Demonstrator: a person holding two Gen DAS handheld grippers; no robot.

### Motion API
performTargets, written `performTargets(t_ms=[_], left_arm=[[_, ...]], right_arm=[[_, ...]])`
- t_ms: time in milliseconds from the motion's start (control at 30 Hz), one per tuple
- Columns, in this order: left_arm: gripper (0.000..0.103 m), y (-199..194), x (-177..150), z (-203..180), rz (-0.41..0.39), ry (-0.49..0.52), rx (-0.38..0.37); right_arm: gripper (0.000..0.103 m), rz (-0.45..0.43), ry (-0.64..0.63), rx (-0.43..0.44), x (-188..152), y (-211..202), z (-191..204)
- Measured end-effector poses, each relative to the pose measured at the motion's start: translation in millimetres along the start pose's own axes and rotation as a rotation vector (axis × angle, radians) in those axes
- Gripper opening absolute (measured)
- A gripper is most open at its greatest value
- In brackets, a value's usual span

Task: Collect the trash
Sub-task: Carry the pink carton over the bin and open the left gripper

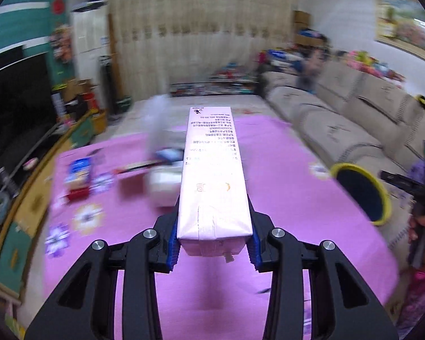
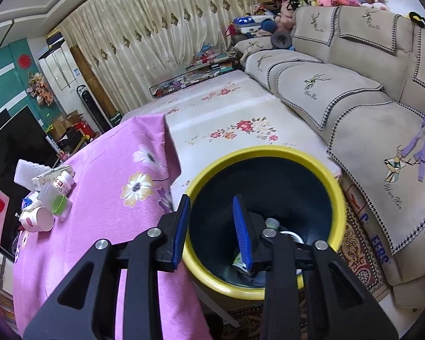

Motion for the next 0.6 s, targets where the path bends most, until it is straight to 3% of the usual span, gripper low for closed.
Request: performTargets(t_ms=[300, 600], left_arm=[[0.038, 61, 24, -175, 0.078, 0.188, -0.307], [0.038, 141, 25, -292, 0.21, 0.291, -0.43]], right_arm=[[0.03, -0.035, 0.056, -0.099, 0, -28, -63], [0.03, -0.038, 0.127, -0.159, -9, -43, -123]])
Point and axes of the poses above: each gripper's, at about its wrist camera, not at the fingertips, and y roughly the way its jaws point, z to its left, x to its top, the point moved 8 cm from there along y, roughly the way its jaws point, and after that the axes turned 2 degrees about y, right-handed, at the moved point
